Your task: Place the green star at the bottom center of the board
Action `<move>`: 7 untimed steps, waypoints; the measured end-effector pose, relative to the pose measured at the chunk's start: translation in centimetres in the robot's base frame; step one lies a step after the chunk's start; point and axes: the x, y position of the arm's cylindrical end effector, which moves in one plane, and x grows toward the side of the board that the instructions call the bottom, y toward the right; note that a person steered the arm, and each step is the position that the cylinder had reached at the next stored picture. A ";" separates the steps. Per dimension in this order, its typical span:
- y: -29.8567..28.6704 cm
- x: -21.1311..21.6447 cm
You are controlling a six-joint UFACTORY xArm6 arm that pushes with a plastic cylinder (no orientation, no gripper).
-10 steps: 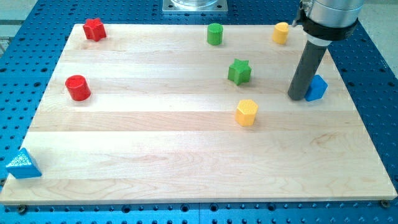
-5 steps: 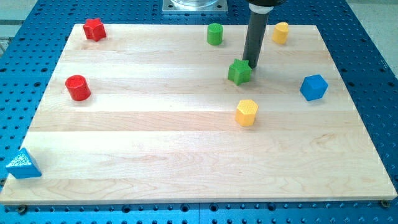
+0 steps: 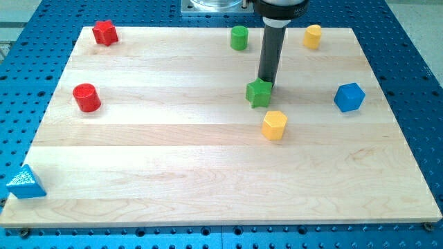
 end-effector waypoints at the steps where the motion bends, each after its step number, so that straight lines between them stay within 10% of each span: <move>1: 0.0 0.0; 7: -2.1 9.7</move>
